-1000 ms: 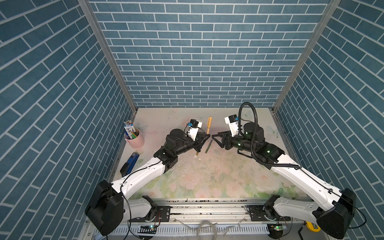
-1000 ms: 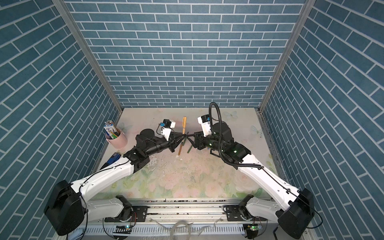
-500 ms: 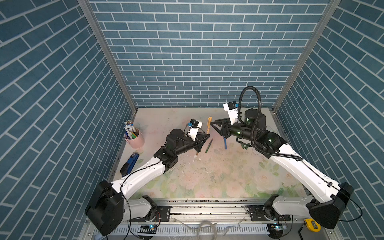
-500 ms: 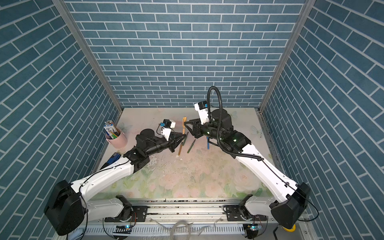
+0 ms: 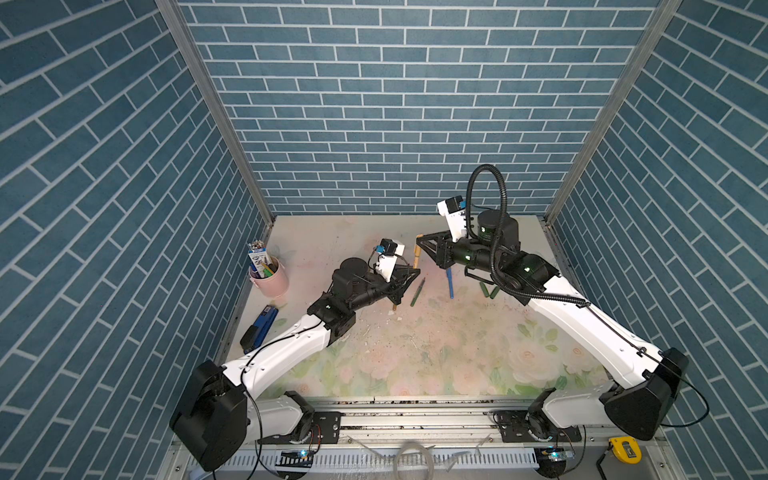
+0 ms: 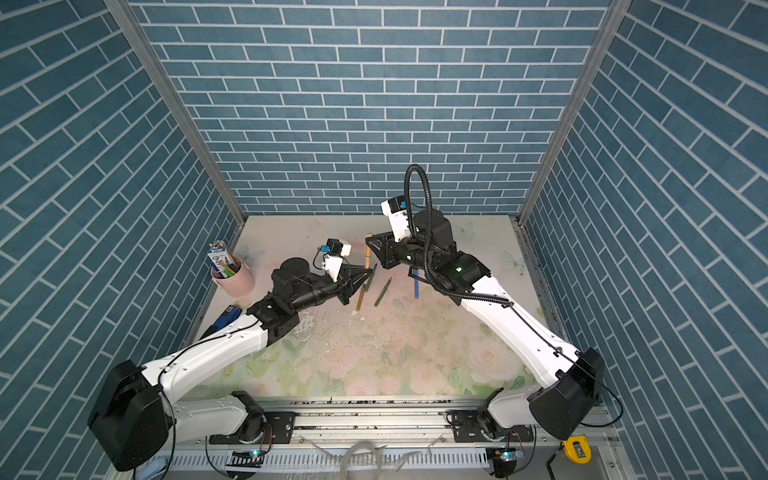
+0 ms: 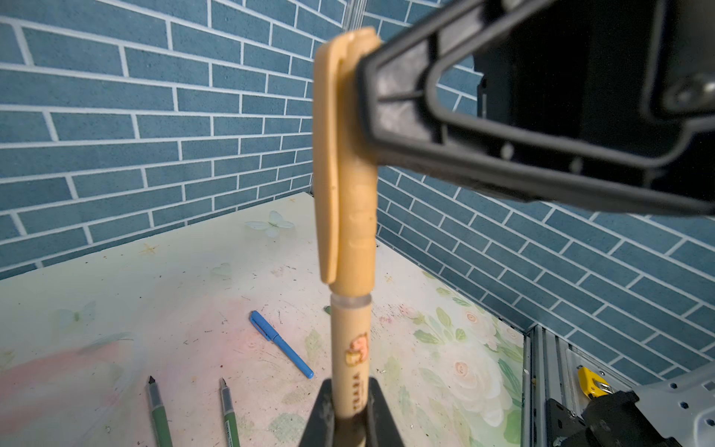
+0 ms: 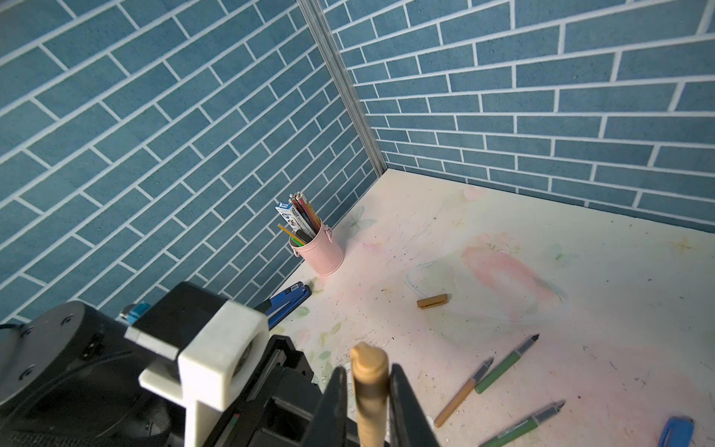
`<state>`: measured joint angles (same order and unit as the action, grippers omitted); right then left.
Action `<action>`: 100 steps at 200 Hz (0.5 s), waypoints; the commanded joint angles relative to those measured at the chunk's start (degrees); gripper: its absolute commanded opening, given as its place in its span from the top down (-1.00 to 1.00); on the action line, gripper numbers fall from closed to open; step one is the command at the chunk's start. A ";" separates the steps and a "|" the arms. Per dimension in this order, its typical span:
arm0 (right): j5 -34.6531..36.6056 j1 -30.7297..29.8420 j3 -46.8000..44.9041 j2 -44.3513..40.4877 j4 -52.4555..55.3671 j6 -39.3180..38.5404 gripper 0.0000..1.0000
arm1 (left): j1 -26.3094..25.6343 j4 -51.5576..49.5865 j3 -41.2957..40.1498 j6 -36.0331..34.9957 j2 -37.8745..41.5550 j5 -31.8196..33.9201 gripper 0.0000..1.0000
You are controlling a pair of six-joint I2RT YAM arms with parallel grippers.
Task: Insert pens into pen caps
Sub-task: Put on the pen cap to the pen.
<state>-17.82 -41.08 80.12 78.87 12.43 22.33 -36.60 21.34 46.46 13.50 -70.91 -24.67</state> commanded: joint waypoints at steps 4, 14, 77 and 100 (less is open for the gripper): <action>-1.87 0.21 1.27 0.58 -1.23 0.14 0.74 | 0.26 0.38 1.18 -0.34 1.26 -0.22 0.96; -2.57 0.21 0.27 0.66 -2.00 0.70 0.78 | 0.23 0.68 1.18 -0.08 1.52 0.04 0.97; -4.41 -0.24 -5.23 0.78 -5.48 2.50 0.86 | 0.31 0.37 1.70 -0.40 3.09 1.69 1.00; -4.37 -0.41 -5.82 0.71 -5.70 2.37 0.87 | 0.26 0.63 1.87 -0.23 3.07 1.49 1.00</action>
<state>-20.36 -40.93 75.92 79.13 5.72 23.73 -36.34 17.85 46.46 13.67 -69.63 -23.18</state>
